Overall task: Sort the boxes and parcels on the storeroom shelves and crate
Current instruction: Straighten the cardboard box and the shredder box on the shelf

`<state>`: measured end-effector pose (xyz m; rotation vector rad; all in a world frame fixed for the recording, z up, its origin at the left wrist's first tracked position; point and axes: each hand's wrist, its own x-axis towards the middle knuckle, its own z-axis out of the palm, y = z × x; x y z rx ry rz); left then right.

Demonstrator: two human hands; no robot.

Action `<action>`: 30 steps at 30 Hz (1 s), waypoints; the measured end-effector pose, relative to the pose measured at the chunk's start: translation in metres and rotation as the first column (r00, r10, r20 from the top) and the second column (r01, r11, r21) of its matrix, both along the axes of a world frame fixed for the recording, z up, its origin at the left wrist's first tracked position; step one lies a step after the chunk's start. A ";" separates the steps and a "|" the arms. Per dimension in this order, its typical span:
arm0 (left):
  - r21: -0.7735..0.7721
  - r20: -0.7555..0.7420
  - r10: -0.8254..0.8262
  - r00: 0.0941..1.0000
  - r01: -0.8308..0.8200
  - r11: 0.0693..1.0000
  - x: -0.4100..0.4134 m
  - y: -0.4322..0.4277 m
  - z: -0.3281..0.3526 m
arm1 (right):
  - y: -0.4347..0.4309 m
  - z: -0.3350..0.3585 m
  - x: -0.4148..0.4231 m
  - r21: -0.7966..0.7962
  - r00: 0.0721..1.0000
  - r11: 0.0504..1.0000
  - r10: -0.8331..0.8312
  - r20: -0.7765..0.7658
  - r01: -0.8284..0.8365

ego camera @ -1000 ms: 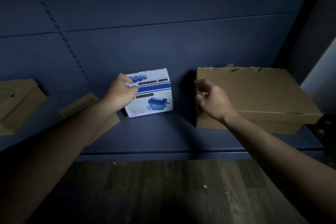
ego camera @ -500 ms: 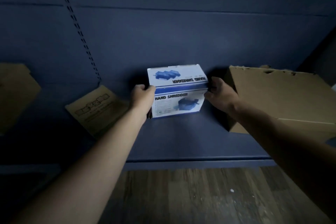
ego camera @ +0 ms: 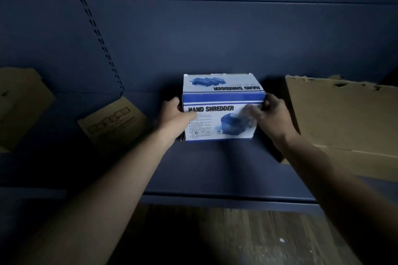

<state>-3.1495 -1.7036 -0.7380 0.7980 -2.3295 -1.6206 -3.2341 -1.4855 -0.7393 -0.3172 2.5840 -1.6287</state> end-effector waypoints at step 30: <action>0.323 -0.090 -0.033 0.995 0.060 0.944 0.045 0.000 0.056 | 0.021 0.031 0.040 -0.542 0.887 0.808 0.404 0.225 -0.231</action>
